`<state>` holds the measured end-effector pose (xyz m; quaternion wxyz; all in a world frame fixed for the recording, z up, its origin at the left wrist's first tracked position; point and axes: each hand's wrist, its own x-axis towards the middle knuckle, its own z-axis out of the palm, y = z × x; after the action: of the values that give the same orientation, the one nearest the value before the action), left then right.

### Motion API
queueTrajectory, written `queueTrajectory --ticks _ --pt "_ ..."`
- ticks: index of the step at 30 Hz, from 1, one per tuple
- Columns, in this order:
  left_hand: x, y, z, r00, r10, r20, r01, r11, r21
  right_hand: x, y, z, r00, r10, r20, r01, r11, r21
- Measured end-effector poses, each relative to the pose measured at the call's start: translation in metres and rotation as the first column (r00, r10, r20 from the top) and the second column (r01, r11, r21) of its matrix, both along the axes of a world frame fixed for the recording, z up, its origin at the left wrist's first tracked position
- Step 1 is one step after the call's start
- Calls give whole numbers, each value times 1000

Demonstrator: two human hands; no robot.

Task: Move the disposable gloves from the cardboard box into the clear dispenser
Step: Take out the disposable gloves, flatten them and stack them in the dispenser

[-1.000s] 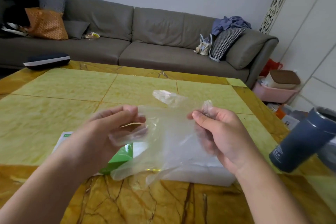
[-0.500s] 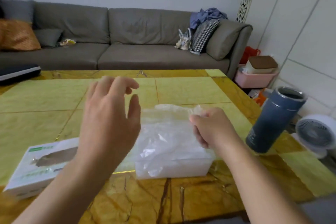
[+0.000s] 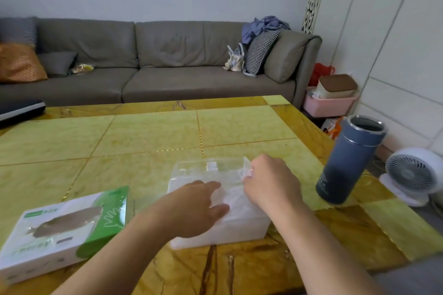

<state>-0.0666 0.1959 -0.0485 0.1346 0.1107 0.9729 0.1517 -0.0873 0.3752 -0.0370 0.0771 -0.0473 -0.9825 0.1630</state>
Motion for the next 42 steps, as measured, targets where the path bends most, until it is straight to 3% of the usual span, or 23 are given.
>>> queueTrajectory --ticks 4,11,15,19,23,25,29,31,34,38,42 --pt "-8 -1 8 991 -22 129 23 1000 -4 3 -4 -1 999 -39 -16 40 996 80" --pt "-19 4 6 999 -29 20 31 993 -113 10 -11 -2 994 -86 -75 95 987 129" --pt "-22 7 1 999 -36 -10 34 989 -144 18 -16 10 984 94 -149 -72 987 147" --pt "-20 5 -2 1000 -22 -3 22 993 -112 27 -28 19 933 358 36 -359 933 19" --pt "-12 -1 10 999 -20 45 21 999 -27 22 -29 2 915 278 293 -297 955 21" --pt "-3 -6 20 1000 -13 2 13 1000 -5 16 -29 0 895 253 368 -274 962 5" --pt "20 4 34 929 -161 -333 62 956 -288 11 -37 6 849 277 450 -317 948 15" --pt "23 14 34 911 -204 -359 65 930 -363 10 -44 7 836 283 470 -347 936 53" --pt "15 18 27 935 -190 -301 66 924 -378 10 -46 5 834 250 493 -327 942 74" --pt "2 8 11 983 -67 -169 23 967 -253 12 -35 -2 859 221 462 -268 963 38" --pt "-5 -1 9 1000 -9 -30 2 974 -228 15 -34 -4 902 172 397 -204 978 40"
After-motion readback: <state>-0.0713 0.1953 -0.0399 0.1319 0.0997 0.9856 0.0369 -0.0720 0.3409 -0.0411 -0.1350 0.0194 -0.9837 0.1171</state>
